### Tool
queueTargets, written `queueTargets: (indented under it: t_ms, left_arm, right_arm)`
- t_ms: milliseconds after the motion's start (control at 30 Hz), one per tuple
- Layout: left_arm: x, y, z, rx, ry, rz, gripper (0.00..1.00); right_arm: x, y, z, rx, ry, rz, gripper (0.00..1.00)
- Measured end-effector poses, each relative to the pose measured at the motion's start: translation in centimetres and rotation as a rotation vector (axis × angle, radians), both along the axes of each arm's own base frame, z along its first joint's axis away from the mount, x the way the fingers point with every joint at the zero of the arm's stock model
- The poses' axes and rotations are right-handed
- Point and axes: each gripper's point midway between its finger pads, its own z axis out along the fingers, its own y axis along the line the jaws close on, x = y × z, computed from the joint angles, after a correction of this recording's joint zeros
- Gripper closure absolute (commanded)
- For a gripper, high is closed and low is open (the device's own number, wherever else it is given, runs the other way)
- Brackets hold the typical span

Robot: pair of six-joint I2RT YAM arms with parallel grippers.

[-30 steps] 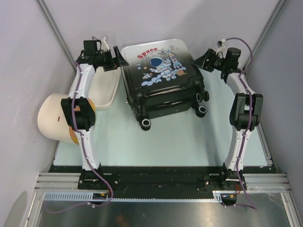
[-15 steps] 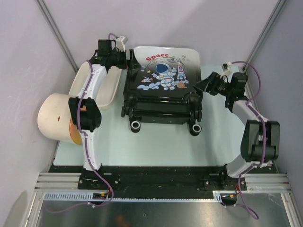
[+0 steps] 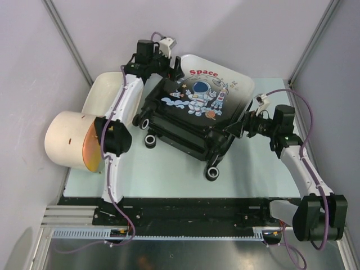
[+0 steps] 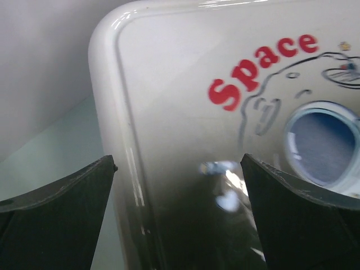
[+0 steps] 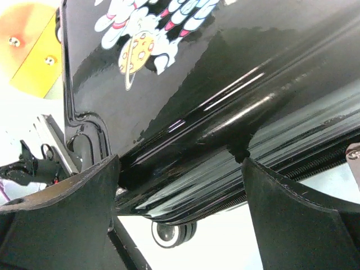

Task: Open, take out, and arrange the luggage

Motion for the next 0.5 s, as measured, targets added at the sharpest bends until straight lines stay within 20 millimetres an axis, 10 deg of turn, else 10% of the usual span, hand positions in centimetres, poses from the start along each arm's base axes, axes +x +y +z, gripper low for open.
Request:
queueTargets:
  t_ms: [133,300,500]
  left_arm:
    - [-4.0,2.2,3.9,0.0,-0.011,0.018,0.0]
    - [-12.3,9.5,9.5,-0.036,-0.054,0.114,0.02]
    - [-22.2,12.2,7.6,-0.078,0.01,0.176,0.05]
  right_arm:
    - [-0.8,2.1,0.0,-0.028,-0.038,0.032,0.11]
    - [-1.3,5.6,0.3,-0.016,-0.088,0.113,0.11]
    - [-5.4,9.8,-1.8,0.013,-0.046,0.344,0.09]
